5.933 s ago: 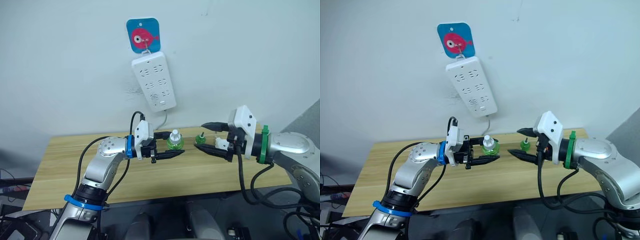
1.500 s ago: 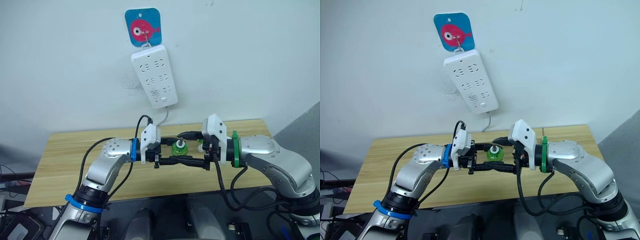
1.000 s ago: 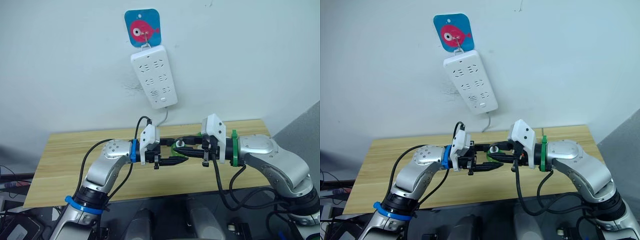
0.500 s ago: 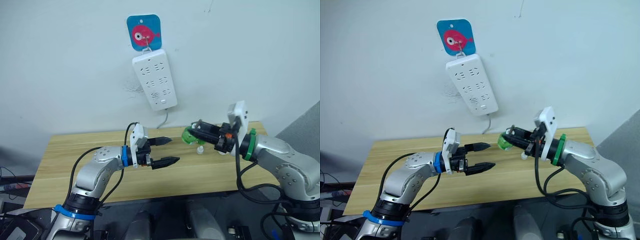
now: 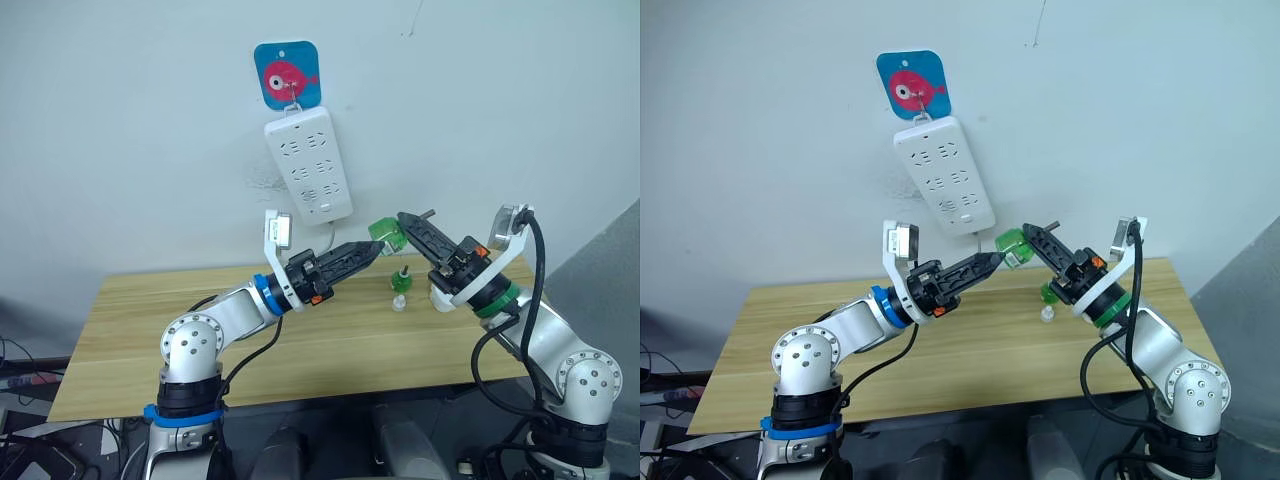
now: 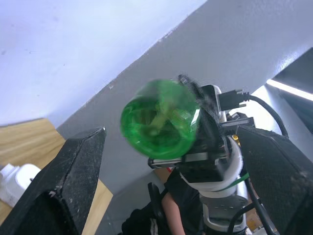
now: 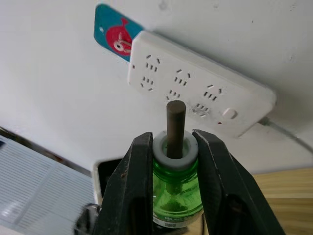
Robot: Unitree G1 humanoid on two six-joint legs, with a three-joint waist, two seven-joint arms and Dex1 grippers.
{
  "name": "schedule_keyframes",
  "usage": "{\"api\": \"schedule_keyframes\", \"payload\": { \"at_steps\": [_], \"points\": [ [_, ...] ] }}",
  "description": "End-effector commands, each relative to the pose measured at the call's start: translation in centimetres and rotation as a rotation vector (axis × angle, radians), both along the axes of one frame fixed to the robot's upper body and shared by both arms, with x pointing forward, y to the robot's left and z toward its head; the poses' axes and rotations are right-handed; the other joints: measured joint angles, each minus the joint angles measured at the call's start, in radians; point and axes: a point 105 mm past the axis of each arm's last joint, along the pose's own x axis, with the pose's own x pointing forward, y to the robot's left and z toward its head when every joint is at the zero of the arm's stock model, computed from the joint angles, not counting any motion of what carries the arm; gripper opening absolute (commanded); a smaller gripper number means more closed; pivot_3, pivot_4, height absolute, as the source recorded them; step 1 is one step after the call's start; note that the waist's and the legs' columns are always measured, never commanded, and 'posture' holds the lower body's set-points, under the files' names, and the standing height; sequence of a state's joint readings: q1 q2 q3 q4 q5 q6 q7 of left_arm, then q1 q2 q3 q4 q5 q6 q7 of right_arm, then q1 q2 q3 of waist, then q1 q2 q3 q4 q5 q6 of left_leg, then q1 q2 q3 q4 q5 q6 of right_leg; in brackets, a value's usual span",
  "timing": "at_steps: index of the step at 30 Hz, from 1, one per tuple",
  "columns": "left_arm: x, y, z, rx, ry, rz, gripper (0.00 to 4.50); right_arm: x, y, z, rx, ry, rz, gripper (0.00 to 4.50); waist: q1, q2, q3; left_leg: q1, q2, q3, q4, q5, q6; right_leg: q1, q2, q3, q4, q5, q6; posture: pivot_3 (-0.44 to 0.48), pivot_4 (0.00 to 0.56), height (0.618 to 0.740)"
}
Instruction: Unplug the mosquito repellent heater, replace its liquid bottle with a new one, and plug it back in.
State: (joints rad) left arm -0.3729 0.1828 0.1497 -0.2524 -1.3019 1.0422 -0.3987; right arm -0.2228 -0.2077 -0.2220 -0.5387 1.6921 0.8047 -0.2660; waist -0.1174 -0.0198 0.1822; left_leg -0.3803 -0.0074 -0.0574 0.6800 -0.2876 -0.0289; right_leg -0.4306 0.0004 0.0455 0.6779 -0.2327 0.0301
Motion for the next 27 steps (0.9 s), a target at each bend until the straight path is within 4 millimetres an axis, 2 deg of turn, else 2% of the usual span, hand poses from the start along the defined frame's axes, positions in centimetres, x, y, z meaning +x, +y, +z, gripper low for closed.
{"api": "schedule_keyframes", "payload": {
  "at_steps": [1, 7, 14, 17, 22, 27],
  "points": [
    [0.0, -0.4, 1.4, -0.056, -0.008, -0.022, 4.50, -0.7, 0.6, 1.1, 0.041, -0.013, 0.032, 0.84, 0.000, 0.000, 0.000, 0.000, 0.000, 0.000, 0.000, 0.000, 0.000, 0.000, 0.000, 0.000, 0.000, 0.000, 0.000, -0.177, 0.122, 0.740],
    [0.3, -1.0, 2.1, -0.085, 0.006, -0.036, 4.50, -1.0, 1.3, 1.3, 0.048, -0.008, 0.060, 0.84, 0.001, 0.000, -0.001, 0.000, 0.000, 0.001, 0.000, 0.000, 0.000, 0.000, 0.001, 0.000, 0.000, 0.000, 0.000, -0.178, 0.123, 0.740],
    [0.1, -1.0, 1.9, -0.090, 0.025, -0.057, 4.50, -1.3, 1.7, 1.4, 0.055, -0.007, 0.077, 0.84, 0.000, 0.000, -0.001, 0.000, 0.000, 0.002, 0.000, 0.000, 0.000, 0.000, 0.001, 0.001, 0.000, 0.000, 0.000, -0.184, 0.123, 0.740],
    [0.1, -0.8, 1.8, -0.091, 0.031, -0.056, 3.90, -1.5, 1.9, 1.4, 0.061, -0.003, 0.085, 0.84, 0.000, 0.000, -0.002, 0.000, 0.000, 0.002, 0.000, 0.000, 0.000, 0.000, 0.001, 0.001, -0.001, 0.000, 0.000, -0.184, 0.118, 0.740],
    [0.2, -0.7, 1.9, -0.111, 0.041, -0.053, 2.40, -1.6, 2.2, 1.5, 0.079, 0.002, 0.097, 0.84, 0.001, 0.000, -0.005, 0.000, 0.000, 0.002, 0.000, 0.000, 0.000, 0.000, 0.001, 0.001, -0.001, 0.000, 0.000, -0.180, 0.113, 0.740],
    [0.1, -0.6, 2.0, -0.120, 0.048, -0.059, 2.33, -1.7, 2.5, 1.5, 0.088, 0.001, 0.106, 0.84, 0.001, 0.000, -0.008, 0.000, 0.000, 0.002, 0.000, 0.000, 0.000, 0.000, 0.001, 0.001, -0.001, 0.000, 0.000, -0.177, 0.112, 0.740]
  ]
}}
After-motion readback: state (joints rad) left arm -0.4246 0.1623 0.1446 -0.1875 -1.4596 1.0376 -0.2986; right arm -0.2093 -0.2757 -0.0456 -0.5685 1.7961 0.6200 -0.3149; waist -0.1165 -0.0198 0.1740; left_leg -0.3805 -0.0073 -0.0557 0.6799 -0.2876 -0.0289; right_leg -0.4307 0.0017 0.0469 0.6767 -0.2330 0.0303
